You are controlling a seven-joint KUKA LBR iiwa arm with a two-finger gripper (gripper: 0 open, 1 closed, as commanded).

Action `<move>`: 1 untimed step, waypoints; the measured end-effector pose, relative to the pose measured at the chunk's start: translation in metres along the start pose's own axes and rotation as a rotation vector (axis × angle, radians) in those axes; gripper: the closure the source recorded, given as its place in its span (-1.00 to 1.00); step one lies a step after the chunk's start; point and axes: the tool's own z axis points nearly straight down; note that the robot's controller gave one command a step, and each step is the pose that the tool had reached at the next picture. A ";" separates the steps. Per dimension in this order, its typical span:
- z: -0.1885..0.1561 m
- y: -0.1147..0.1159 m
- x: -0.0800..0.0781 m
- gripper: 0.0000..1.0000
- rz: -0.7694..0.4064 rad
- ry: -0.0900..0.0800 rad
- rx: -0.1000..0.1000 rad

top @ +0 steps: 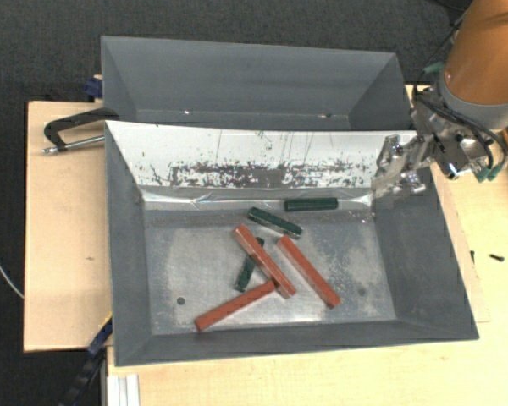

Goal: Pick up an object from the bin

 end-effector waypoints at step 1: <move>0.039 0.004 0.007 1.00 0.015 -0.004 0.002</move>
Offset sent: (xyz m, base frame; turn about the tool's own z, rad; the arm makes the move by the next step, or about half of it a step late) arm -0.0121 0.0373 -0.1655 0.0169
